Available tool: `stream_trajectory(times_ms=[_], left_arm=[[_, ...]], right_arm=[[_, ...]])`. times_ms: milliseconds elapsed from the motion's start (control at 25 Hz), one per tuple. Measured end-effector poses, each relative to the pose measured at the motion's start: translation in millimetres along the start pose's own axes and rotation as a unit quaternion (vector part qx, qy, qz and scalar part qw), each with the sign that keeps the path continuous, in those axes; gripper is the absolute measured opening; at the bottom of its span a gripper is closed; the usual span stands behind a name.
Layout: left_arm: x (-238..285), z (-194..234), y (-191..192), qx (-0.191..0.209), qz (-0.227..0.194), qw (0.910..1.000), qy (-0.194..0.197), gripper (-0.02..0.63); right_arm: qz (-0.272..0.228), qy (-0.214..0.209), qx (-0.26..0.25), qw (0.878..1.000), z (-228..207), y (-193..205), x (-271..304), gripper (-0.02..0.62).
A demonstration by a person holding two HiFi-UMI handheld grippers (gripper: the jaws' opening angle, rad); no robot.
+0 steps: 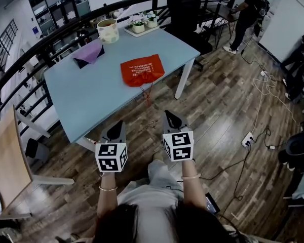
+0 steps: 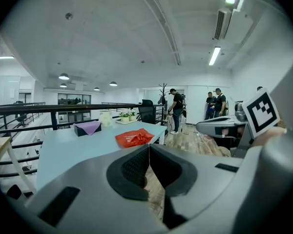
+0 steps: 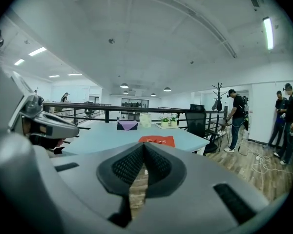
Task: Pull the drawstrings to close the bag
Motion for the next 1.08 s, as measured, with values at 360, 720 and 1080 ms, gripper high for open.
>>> stream_trajectory(times_ms=[360,720,1080], left_arm=[[-17,-7,3,0.003,-0.011,0.9999,0.001,0.02],[-15,-14,0,0.002,-0.018,0.9998,0.009,0.02],[5,-14,-11,0.0,-0.016,0.9998,0.011,0.02]], right_arm=[[-0.013,0.007,0.003,1.0,6,-1,-21,0.026],[-0.015,0.008,0.009,1.0,4,-2,-26,0.026],[-0.012,-0.002,0.021,1.0,-4,-11,-11,0.026]])
Point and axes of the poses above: the fingertips, and each gripper's own axes: x forward along the fingers, z to its left, y out of its underside, the point moved 2 cm from there along -x, backward along the fingers, and after that the axes turned 3 degrees about -x, right-handed, at the moved point
